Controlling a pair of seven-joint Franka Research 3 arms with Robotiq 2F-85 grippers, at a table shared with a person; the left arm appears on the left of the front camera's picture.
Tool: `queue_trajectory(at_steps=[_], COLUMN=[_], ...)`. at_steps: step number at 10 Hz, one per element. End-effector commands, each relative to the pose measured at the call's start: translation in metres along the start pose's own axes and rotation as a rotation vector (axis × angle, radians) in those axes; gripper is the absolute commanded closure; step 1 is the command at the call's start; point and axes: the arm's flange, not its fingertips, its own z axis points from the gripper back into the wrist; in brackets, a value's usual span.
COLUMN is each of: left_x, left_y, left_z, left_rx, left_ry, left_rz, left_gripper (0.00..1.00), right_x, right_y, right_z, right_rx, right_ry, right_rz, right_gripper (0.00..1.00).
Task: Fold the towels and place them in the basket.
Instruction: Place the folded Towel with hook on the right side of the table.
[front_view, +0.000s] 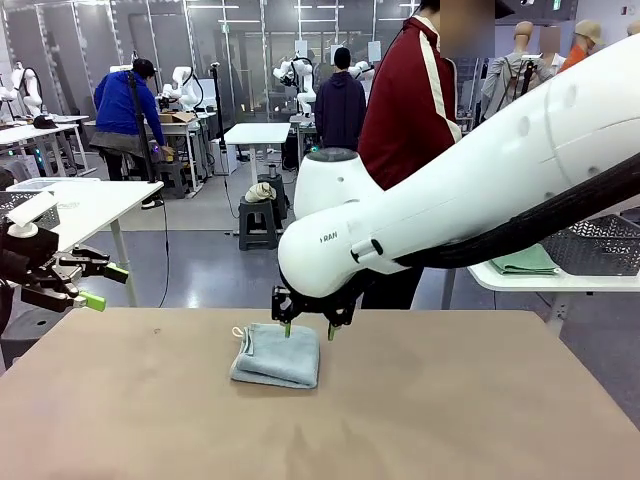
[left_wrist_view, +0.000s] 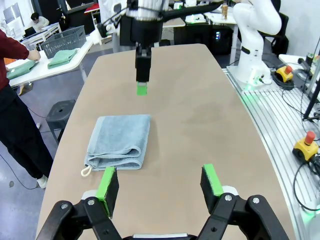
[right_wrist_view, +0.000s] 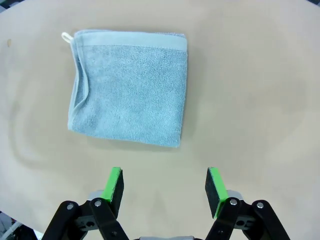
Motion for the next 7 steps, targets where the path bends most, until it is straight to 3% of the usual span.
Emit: queue_trajectory(at_steps=[1, 7], left_x=[0.002, 0.002], left_y=[-0.003, -0.003], left_z=[0.0, 0.0], left_rx=[0.003, 0.003], left_ry=[-0.005, -0.005], left_rz=[-0.003, -0.003], left_gripper=[0.16, 0.16], right_x=[0.015, 0.048], right_y=[0.0, -0.027], right_z=[-0.028, -0.077], right_rx=[0.05, 0.084], right_ry=[-0.01, -0.029], right_rz=[-0.055, -0.126], right_gripper=[0.17, 0.17])
